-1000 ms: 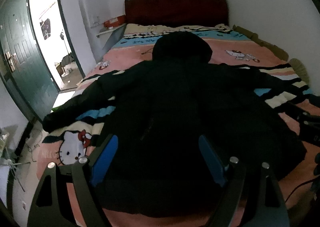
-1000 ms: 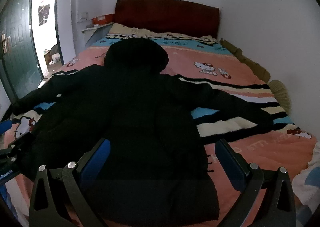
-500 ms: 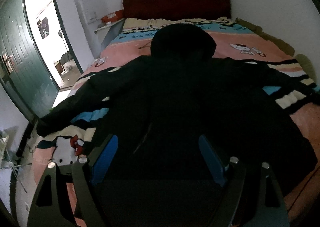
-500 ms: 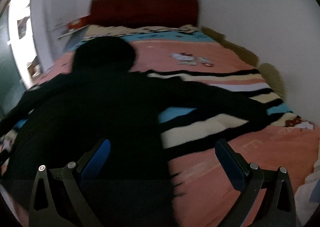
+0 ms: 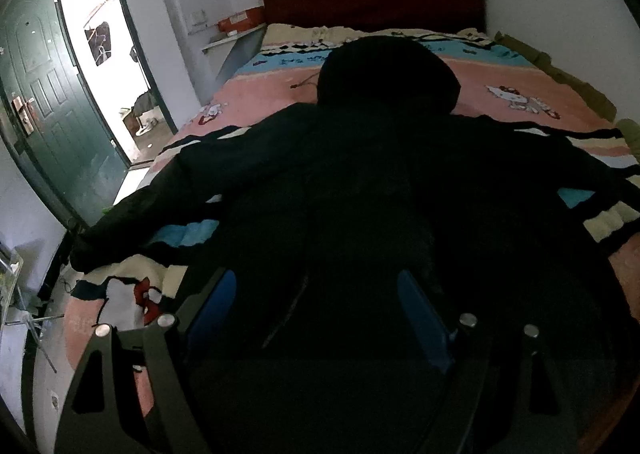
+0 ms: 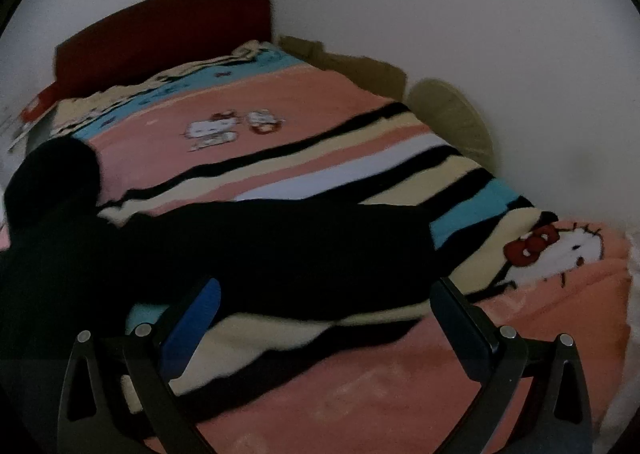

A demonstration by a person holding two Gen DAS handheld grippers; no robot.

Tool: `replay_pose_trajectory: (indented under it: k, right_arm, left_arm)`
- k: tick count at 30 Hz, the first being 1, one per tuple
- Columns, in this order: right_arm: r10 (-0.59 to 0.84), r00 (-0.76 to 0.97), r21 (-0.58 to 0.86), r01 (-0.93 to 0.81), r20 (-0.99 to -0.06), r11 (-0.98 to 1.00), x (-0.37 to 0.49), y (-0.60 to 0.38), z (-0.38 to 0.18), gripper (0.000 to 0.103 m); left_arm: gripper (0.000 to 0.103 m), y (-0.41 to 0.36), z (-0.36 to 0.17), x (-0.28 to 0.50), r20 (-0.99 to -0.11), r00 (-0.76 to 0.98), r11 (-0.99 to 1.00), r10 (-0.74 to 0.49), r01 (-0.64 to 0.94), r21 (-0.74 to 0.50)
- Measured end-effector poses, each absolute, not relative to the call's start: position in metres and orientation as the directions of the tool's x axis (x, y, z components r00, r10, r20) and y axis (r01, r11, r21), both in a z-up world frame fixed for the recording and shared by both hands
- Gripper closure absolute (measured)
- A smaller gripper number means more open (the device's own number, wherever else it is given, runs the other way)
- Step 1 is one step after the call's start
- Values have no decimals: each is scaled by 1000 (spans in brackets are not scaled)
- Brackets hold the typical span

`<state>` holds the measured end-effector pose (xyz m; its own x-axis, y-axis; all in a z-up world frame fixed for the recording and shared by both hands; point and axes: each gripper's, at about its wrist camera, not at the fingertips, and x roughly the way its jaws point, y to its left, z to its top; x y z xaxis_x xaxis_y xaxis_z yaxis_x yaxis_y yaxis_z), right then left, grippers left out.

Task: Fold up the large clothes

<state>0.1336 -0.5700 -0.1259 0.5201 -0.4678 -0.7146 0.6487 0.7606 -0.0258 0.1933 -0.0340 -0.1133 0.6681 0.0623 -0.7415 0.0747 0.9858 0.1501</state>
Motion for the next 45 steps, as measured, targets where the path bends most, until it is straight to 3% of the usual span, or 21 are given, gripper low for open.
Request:
replay_pose_trajectory:
  k: [16, 19, 21, 22, 24, 26, 35, 45]
  right_arm:
    - [-365, 417, 126, 784, -833, 608, 146, -701, -198, 7]
    - [-337, 392, 129, 794, -856, 595, 147, -710, -215, 23]
    - [-275, 436, 202, 775, -857, 599, 147, -711, -223, 51]
    - [-263, 450, 223, 770, -853, 597, 146, -710, -224, 55]
    - [-276, 464, 220, 762, -842, 609, 147, -706, -219, 74]
    - [-285, 495, 234, 746, -821, 624, 146, -701, -208, 79]
    - [-296, 646, 255, 619, -704, 743, 159, -642, -126, 87]
    - [-166, 771, 266, 401, -614, 877, 190, -518, -24, 88]
  left_arm:
    - [20, -34, -137, 209, -781, 618, 984, 91, 66, 167]
    - [20, -34, -137, 209, -780, 619, 983, 91, 68, 168]
    - [20, -34, -137, 208, -782, 617, 984, 89, 66, 164]
    - [20, -33, -136, 208, -782, 618, 985, 86, 65, 160]
    - [20, -31, -134, 206, -777, 624, 986, 83, 63, 155]
    - [20, -29, -130, 203, -773, 630, 987, 78, 62, 150]
    - [20, -5, -108, 188, -742, 669, 993, 55, 37, 108]
    - [20, 51, -80, 172, -702, 711, 999, 44, -13, 49]
